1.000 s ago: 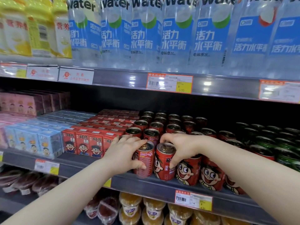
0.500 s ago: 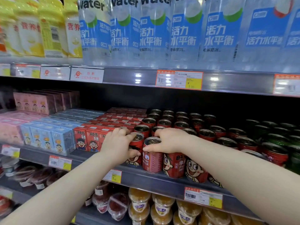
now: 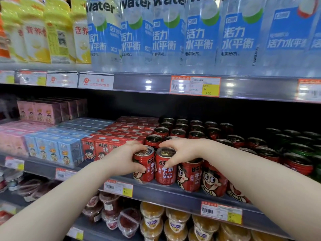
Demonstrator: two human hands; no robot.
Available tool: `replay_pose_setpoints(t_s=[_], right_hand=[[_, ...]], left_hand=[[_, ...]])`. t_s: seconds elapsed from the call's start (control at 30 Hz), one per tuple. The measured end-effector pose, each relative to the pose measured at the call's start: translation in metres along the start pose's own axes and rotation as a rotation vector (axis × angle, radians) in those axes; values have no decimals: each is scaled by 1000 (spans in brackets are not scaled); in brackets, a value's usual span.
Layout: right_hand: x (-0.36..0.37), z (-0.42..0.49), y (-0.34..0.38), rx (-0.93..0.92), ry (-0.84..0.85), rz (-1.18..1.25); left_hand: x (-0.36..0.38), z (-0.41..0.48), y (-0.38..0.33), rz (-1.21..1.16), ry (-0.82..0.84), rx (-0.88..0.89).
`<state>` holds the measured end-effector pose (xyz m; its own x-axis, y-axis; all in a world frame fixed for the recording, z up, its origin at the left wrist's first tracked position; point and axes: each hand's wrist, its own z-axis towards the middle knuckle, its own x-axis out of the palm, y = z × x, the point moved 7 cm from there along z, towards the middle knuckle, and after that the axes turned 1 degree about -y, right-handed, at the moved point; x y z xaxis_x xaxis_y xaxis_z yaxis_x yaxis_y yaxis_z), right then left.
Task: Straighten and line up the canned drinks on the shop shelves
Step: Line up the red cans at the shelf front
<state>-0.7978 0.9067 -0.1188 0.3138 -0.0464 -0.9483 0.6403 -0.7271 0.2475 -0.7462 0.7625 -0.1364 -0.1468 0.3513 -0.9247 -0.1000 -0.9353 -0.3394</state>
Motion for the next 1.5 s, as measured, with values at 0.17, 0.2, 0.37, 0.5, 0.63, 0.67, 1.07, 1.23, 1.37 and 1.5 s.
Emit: replay_pose_setpoints(t_s=[0.17,0.2,0.37,0.5,0.63,0.67,1.07,1.23,1.37,1.5], right_hand=[[-2,2,6,3,-49,-66],[-2,2,6,2,-40,-58],[-2,3,4,18,-35,-66],[-1,2,9,18,-37,-121],[-3,0,8,18,-68,-111],[-2,1,7,20,-65,-107],[0,0,6,28,-65,-85],[3,-4,5,29,-84,-103],[3,-5,4,40,-87,-105],[2,-6,7,32,-93,-131]], left_hand=[[-2,-2,-17,113,-126,11],[-1,0,-18,69,-78,37],[-5,-2,-13,-22,-7,14],[-5,-2,-10,234,-149,-127],[-8,-1,-8,-15,-38,10],[-10,-3,-6,-9,-51,17],[-4,-3,-18,125,-25,-42],[6,-6,-19,256,35,6],[-12,-6,-17,425,-58,-10],[-19,-5,-25,551,-179,17]])
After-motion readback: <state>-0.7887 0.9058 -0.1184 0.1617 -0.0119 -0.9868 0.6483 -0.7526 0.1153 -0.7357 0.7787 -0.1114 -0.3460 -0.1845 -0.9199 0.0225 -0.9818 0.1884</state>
